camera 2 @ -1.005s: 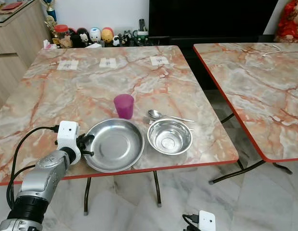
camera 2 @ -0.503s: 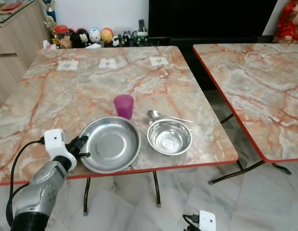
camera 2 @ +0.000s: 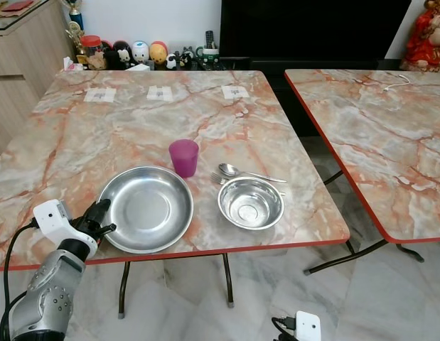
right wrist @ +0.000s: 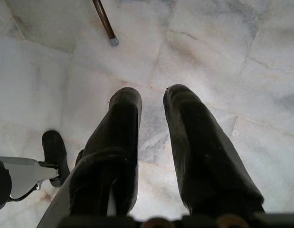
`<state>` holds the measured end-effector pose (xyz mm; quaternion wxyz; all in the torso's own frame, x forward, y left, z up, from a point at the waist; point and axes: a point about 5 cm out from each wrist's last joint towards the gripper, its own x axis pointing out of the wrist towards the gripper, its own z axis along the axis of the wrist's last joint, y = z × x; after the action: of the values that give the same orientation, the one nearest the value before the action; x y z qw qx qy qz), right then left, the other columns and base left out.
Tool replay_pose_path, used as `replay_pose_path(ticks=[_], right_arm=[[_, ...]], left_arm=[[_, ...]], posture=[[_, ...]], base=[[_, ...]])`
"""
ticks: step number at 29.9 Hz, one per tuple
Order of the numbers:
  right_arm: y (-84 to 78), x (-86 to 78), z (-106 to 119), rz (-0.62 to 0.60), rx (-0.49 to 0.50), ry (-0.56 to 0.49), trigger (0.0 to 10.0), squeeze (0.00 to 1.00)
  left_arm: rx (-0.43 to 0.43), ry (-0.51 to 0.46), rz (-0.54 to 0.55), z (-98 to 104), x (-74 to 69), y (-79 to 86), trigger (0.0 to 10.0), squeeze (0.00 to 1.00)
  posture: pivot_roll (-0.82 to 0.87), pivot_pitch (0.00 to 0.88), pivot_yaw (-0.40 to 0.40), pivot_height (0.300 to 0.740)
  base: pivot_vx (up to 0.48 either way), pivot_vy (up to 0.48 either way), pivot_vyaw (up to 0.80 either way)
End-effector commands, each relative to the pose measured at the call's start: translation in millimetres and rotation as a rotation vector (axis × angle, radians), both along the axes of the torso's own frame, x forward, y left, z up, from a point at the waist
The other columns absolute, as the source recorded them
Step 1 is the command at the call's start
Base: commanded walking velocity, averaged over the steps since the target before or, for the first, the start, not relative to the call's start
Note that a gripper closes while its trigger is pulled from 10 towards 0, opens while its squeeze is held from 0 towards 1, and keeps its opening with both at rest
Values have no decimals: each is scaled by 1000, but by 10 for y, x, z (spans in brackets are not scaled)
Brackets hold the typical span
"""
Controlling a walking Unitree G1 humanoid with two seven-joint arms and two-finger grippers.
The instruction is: Setting the table
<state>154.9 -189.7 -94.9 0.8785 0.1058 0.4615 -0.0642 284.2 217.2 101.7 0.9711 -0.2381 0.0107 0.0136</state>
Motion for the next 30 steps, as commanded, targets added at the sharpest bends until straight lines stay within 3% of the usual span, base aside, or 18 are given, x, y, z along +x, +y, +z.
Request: replay_pose_path(ticks=[1,2,3,4,5,6,8,12,13,18,26,27,28,29,30], right_arm=[[-43,-10,2,-1,-11,3,10000,0],[-44,-10,2,-2,-12,3,10000,0],[-44,-10,2,-2,-12,3,10000,0],[-42,-9,2,-3,-12,3,10000,0],[-42,-9,2,-3,-12,3,10000,0],[-42,-8,2,-3,-12,3,10000,0],[-34,-5,2,-2,-10,3,10000,0],[-26,-6,1,-10,-3,2,10000,0],[-21,-5,1,-9,-4,2,10000,0],[-9,-7,-2,-16,-1,1,10000,0],[2,-14,-6,-22,3,3,10000,0],[2,-14,-6,-23,4,3,10000,0],[3,-15,-7,-23,4,3,10000,0],[3,-16,-7,-23,4,3,10000,0],[4,-16,-7,-23,4,3,10000,0]], left_arm=[[47,-22,-13,78,29,-40,0,0],[77,-20,-31,93,37,-66,0,0],[108,-18,-45,105,42,-86,1490,0],[233,12,-87,118,65,-130,10000,0],[233,12,-87,118,65,-130,10000,0],[335,37,-113,114,81,-154,10000,0],[458,75,-136,111,106,-172,10000,0],[553,97,-151,128,141,-187,10000,0],[604,111,-174,139,161,-214,10000,1000],[714,169,-205,114,193,-228,10000,1000],[675,236,-200,81,200,-213,10000,1000],[663,245,-206,83,199,-220,10000,929],[656,252,-210,84,200,-226,10000,929],[650,262,-206,91,201,-226,10000,0],[647,269,-203,97,201,-225,10000,0]], posture=[[144,0,-107,740],[144,0,-107,740],[144,0,-107,740],[145,2,-106,740],[145,2,-106,740],[145,2,-106,740],[151,15,-101,740],[151,19,-96,740],[152,22,-95,740],[151,26,-88,740],[153,32,-82,740],[153,33,-81,740],[153,33,-81,740],[153,33,-81,740],[153,33,-81,740]], base=[[0,0,0],[0,0,0],[0,0,0],[0,0,0],[0,0,0],[0,0,0],[0,0,0],[0,0,0],[0,0,0],[0,0,0],[0,0,0],[0,0,0],[0,0,0],[0,0,0],[0,0,0]])
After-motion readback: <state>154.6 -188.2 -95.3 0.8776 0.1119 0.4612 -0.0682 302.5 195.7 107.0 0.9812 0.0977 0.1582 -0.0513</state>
